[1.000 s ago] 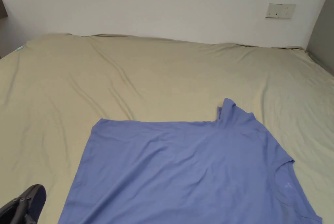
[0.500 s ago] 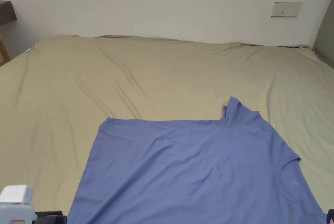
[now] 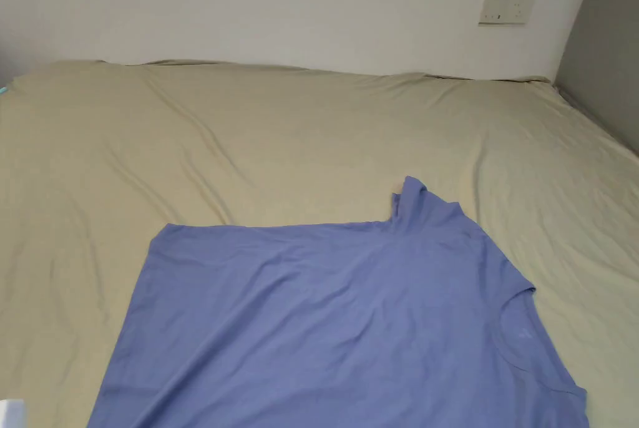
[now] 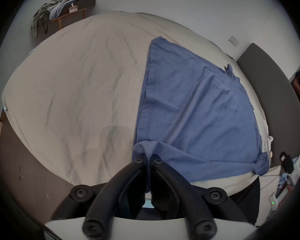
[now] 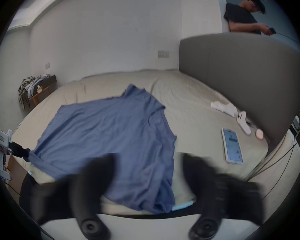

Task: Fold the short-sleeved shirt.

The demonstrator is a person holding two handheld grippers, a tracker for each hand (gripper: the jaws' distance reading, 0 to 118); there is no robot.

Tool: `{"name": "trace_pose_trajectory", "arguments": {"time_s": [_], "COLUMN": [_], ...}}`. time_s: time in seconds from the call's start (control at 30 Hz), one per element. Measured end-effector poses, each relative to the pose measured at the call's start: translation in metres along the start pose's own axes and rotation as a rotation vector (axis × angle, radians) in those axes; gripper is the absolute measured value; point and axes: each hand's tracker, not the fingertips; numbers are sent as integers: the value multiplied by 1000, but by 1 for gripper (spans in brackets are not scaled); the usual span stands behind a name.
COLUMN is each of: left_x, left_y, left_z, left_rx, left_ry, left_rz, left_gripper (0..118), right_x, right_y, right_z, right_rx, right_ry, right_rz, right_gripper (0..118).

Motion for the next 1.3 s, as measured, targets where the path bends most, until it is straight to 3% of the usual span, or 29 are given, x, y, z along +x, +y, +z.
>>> {"name": "trace_pose_trajectory", "arguments": {"time_s": [0.07, 0.1, 0.27, 0.3, 0.37, 0.43, 0.53, 0.67, 0.8, 0.93, 1.2, 1.27, 1.3], "left_x": [5, 4, 6, 7, 5, 4, 1, 3, 15, 25, 29, 29, 30], "left_y": [-2, -3, -8, -9, -11, -15, -16, 11, 66, 122, 163, 162, 160], "left_z": [6, 8, 5, 4, 3, 6, 21, 49, 41, -12, -110, -116, -115], "left_rx": [9, 10, 6, 2, -3, 0, 71, 208, 259, 242, 100, 92, 96], "left_ry": [-8, -9, -11, -10, -4, -9, -39, -101, -69, -40, 21, 40, 56], "left_rz": [-16, -17, -2, -5, -9, -5, 42, 81, 77, 59, 96, 102, 99], "left_gripper": [3, 3, 3, 3, 3, 3, 3, 3, 3, 3, 3, 11, 21], "right_x": [8, 14, 14, 14, 13, 13, 12, 10, 6, 0, -15, -17, -17], "right_y": [-7, -11, -37, -40, -44, -45, -34, 12, 73, 114, 117, 114, 114], "right_z": [-16, -25, -71, -77, -78, -69, -48, -25, -50, -119, -247, -257, -257], "right_rx": [-116, -169, -387, -409, -406, -352, -252, -103, -3, -19, -284, -305, -303], "right_ry": [51, 7, -6, 14, 85, 153, 122, 159, 149, 176, 114, 108, 95], "right_rz": [-7, -11, 49, 49, -17, -82, -94, -70, -27, -23, 7, 22, 35], "right_gripper": [116, 116, 111, 103, 64, 14, 14, 14, 14, 14, 14, 16, 24]}}
